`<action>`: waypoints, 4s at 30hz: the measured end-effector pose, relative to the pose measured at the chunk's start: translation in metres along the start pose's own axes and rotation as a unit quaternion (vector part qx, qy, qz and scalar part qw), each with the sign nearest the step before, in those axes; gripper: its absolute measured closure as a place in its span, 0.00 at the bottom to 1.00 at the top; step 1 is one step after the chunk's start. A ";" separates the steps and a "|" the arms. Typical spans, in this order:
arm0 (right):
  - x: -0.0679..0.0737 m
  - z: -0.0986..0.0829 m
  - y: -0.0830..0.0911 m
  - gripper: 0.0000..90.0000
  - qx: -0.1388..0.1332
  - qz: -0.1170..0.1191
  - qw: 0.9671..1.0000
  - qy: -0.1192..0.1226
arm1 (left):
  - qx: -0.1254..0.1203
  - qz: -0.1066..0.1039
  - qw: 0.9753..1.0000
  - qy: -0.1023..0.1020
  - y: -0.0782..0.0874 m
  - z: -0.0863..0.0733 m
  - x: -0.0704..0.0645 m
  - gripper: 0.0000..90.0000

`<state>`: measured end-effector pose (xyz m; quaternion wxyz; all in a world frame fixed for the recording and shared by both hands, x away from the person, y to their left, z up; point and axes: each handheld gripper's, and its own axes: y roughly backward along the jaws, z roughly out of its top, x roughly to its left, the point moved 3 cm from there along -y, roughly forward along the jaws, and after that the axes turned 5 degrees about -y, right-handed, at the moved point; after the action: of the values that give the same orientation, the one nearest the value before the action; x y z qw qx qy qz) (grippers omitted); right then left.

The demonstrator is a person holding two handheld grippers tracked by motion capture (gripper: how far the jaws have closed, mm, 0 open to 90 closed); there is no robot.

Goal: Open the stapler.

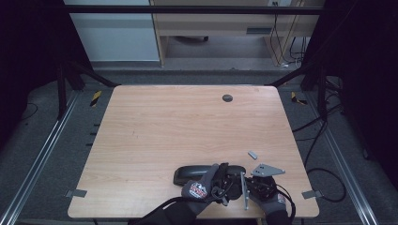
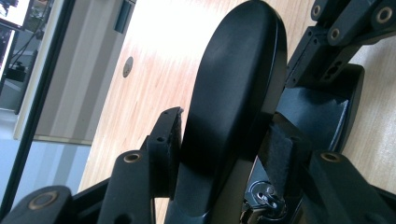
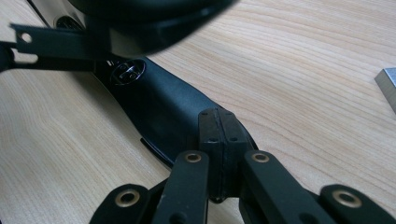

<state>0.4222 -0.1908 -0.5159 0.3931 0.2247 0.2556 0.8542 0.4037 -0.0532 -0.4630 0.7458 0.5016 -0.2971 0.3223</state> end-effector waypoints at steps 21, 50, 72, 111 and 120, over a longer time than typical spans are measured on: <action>0.005 0.001 -0.003 1.00 -0.002 0.003 1.000 0.010 | -0.024 0.005 0.999 0.041 0.014 -0.006 0.015 0.58; 0.005 0.001 -0.003 1.00 -0.002 -0.003 1.000 0.007 | -0.048 0.023 0.994 0.100 0.038 -0.019 0.041 0.62; 0.006 0.001 -0.003 1.00 0.001 -0.007 1.000 0.007 | -0.069 0.043 0.984 0.156 0.060 -0.040 0.064 0.64; 0.006 0.001 -0.003 1.00 0.001 -0.005 1.000 0.002 | -0.098 0.037 0.965 0.240 0.083 -0.079 0.089 0.65; 0.006 0.001 -0.003 1.00 0.001 -0.008 1.000 0.002 | -0.099 0.037 0.962 0.252 0.085 -0.085 0.092 0.64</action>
<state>0.4213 -0.1842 -0.5156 0.3988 0.2213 0.2592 0.8514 0.4042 0.0678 -0.3723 0.8303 0.3162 -0.1483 0.4343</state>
